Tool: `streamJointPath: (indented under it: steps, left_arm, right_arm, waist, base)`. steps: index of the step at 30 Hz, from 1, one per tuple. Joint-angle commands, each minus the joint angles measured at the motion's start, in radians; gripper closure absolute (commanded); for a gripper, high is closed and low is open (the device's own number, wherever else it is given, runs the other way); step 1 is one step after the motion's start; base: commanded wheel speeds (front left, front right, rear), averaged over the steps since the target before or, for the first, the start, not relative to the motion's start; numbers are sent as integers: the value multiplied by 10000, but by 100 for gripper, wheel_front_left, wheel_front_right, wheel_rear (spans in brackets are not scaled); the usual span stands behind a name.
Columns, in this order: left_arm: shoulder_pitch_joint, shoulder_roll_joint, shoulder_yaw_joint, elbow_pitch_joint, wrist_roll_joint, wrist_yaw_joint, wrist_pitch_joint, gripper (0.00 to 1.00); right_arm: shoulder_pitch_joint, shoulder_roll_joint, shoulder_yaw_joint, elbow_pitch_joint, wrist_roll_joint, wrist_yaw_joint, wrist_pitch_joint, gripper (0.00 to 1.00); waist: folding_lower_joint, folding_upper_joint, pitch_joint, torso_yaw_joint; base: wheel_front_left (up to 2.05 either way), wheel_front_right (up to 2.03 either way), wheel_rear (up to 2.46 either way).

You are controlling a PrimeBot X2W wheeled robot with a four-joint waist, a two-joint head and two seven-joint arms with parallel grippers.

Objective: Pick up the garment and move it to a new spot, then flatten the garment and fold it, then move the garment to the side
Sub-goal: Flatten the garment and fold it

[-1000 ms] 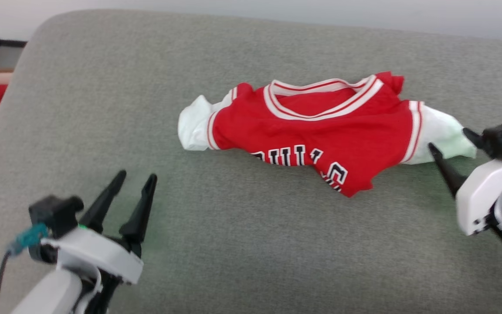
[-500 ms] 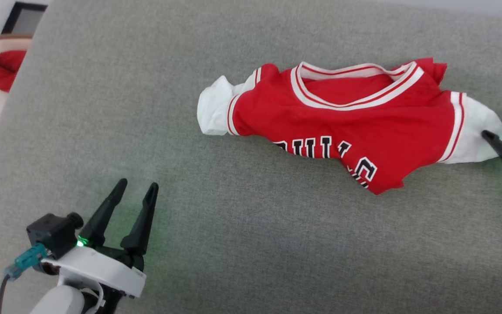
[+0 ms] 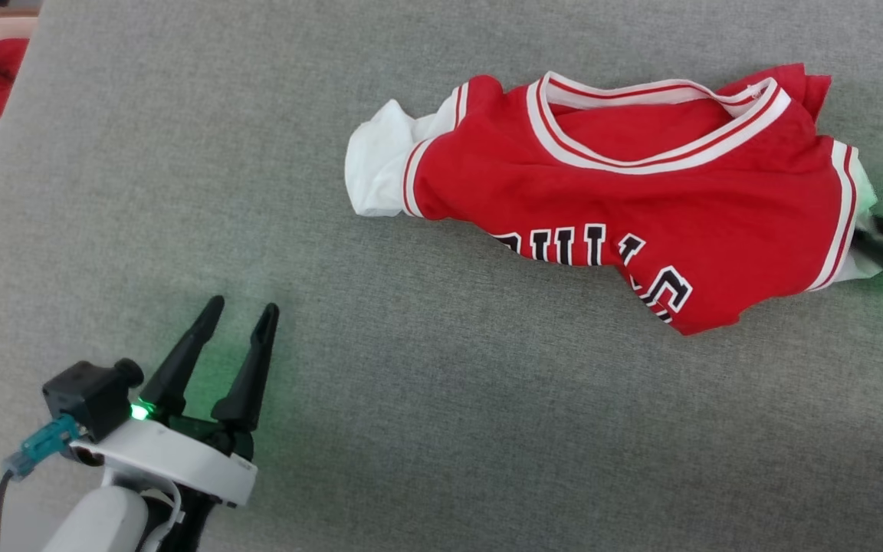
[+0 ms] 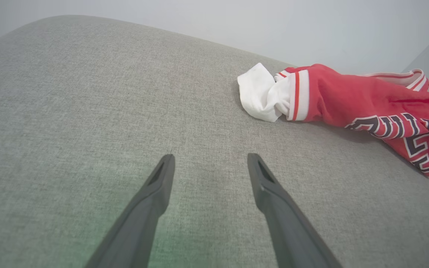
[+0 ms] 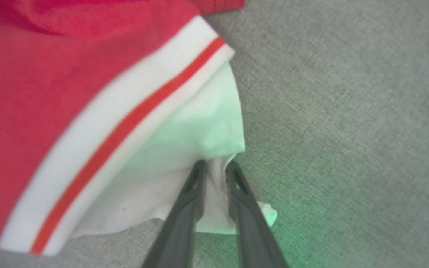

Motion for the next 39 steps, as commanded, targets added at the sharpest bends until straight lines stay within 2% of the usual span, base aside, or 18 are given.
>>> streamJointPath:
  steps: [1, 7, 11, 19, 26, 29, 30, 32, 33, 39]
  left_arm:
    - [-28, -4, 64, 23, 69, -45, 5, 0]
    - [-38, -12, 202, -18, 127, -94, 5, 0]
    - [-12, 23, 279, -117, 168, -133, 5, 0]
    - [-75, 83, 315, -254, 191, -169, 5, 0]
    - [-191, 83, 304, -201, 125, -168, 5, 0]
    - [-237, 91, 319, -112, 92, -174, 5, 0]
    - [-256, 115, 348, -73, 74, -175, 5, 0]
    - [-296, 163, 400, -36, 111, -175, 5, 0]
    - [-310, 196, 407, -20, 143, -176, 5, 0]
    - [-367, 672, 576, -82, 302, -153, 64, 0]
  right_arm:
    - [231, 60, 113, 187, 89, 4, 5, 100]
    - [-41, -194, -722, 156, -320, -2, -902, 100]
    - [-185, -119, -1738, 445, -744, -2, -1170, 100]
    - [-75, 494, -3912, 1029, -2302, -2, -312, 100]
    - [308, 1317, -4423, 894, -3565, -2, 197, 100]
    - [383, 1639, -4567, 724, -3920, -1, 102, 100]
    - [409, 1690, -4616, 692, -4017, -1, -71, 96]
    - [447, 1776, -4709, 698, -4192, -1, -544, 36]
    - [487, 1837, -4741, 693, -4248, -1, -808, 0]
    - [1148, 1962, -4814, 367, -4396, -1, -2256, 0]
  waist:
    - [0, 0, 4, -37]
    - [0, 0, 33, -208]
    - [0, 0, 127, -306]
    - [0, 0, 312, -335]
    - [0, 0, 399, -262]
    - [0, 0, 363, -271]
    - [0, 0, 330, -282]
    - [0, 0, 214, -323]
    - [0, 0, 120, -355]
    - [0, 0, -624, -679]
  base:
    - [0, 0, 0]
    - [0, 0, 0]
    - [0, 0, 0]
    - [0, 0, 0]
    - [0, 0, 0]
    - [0, 0, 0]
    - [0, 0, 0]
    - [0, 0, 0]
    - [0, 0, 0]
    - [0, 0, 0]
